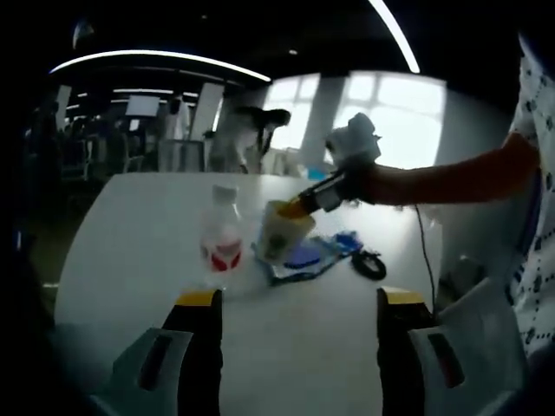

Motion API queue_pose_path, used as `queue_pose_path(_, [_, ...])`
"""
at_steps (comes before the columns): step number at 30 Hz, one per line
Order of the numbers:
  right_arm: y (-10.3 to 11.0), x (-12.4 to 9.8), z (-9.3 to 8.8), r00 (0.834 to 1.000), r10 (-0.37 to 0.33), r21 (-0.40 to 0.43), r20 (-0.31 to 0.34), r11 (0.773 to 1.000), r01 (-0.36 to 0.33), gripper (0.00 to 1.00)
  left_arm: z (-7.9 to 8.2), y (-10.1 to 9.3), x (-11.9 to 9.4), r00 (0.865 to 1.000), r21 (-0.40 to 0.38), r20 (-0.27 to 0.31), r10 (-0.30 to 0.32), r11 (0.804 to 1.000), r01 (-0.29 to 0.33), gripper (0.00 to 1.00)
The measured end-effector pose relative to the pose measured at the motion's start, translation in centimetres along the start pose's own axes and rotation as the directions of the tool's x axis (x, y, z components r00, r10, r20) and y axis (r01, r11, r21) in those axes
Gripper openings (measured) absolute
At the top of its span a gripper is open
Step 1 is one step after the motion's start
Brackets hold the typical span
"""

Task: Arrange the tabletop items into an orderly group along one side of the table until the central work area is clear of visible clutter.

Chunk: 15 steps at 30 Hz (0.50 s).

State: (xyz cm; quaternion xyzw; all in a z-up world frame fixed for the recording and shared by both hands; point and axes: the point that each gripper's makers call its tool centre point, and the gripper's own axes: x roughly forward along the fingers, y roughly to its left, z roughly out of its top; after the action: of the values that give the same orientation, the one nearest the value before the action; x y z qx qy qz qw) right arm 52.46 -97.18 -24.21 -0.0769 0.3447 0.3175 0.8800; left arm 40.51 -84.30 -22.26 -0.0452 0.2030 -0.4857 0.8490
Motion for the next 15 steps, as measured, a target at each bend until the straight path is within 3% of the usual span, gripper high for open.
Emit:
queue_pose_path(9, [-0.9, 1.5, 0.7, 1.0, 0.006, -0.041, -0.025, 0.999, -0.007, 0.0, 0.2, 0.2, -0.1, 1.0, 0.001, 0.003, 0.004, 1.0, -0.004, 0.69])
queue_pose_path(15, [-0.9, 2.6, 0.3, 0.998, 0.014, -0.064, -0.058, 0.998, -0.018, 0.0, -0.1, 0.1, -0.1, 1.0, 0.001, -0.003, 0.007, 1.0, -0.007, 0.69])
